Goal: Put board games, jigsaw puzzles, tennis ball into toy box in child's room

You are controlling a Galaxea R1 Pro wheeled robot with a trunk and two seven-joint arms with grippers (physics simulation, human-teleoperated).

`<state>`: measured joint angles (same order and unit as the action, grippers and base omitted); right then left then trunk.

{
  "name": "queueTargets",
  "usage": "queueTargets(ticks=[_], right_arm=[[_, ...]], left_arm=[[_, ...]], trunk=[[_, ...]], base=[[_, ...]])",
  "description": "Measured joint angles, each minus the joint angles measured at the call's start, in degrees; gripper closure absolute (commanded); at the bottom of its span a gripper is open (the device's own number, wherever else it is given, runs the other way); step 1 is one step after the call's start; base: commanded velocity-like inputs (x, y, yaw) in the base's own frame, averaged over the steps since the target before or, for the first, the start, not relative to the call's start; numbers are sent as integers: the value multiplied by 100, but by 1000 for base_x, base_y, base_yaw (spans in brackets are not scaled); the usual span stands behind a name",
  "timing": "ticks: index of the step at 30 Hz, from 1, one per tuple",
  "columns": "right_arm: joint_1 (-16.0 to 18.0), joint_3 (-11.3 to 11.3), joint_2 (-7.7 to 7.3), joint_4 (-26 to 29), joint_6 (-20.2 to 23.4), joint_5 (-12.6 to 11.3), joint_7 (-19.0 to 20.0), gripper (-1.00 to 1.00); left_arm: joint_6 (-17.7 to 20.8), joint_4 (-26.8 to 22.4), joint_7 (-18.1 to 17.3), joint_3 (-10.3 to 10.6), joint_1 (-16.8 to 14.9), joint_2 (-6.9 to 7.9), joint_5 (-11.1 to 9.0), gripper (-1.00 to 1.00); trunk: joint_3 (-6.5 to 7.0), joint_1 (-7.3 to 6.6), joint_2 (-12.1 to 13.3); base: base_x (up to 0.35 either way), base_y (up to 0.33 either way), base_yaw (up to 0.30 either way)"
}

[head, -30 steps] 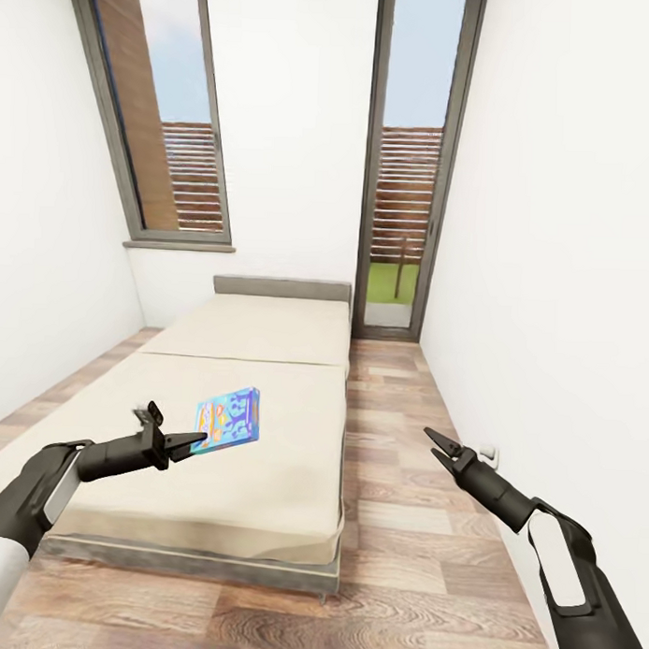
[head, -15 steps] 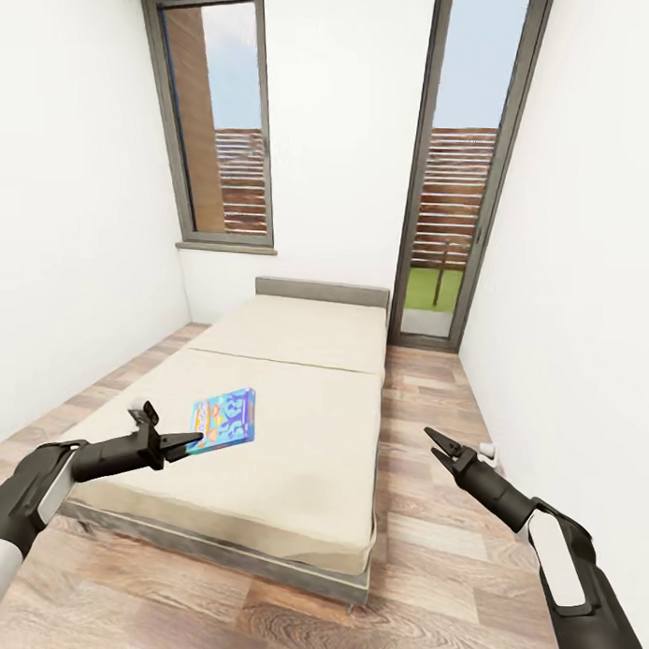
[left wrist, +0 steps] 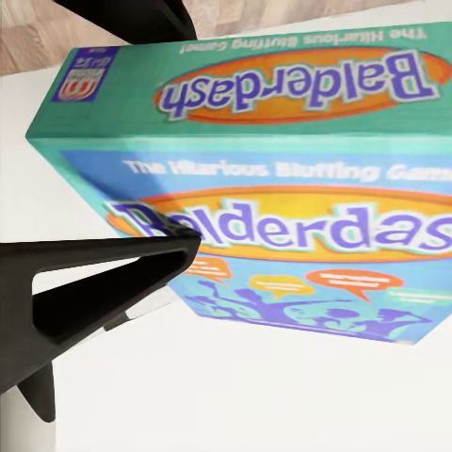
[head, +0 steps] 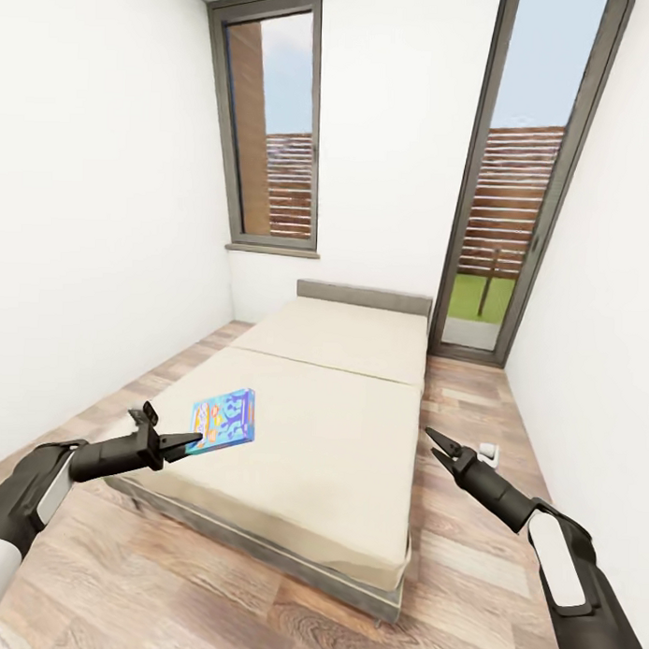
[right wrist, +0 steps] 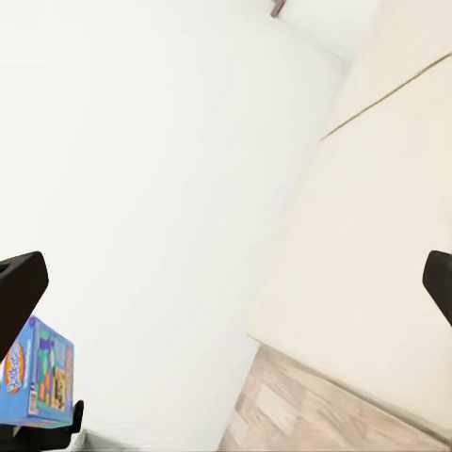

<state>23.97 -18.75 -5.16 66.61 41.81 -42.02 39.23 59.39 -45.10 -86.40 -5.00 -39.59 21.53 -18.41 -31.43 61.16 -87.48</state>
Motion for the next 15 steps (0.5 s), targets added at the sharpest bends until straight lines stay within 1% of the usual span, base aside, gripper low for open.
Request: queueTargets(ticks=[15], right_arm=[[-1, -6, -2, -7, -6, 7, -1, -100]], left_arm=[[0, 8, 0, -5, 0, 9, 9, 100]], trunk=[[269, -330, 602]], base=[[0, 0, 293]])
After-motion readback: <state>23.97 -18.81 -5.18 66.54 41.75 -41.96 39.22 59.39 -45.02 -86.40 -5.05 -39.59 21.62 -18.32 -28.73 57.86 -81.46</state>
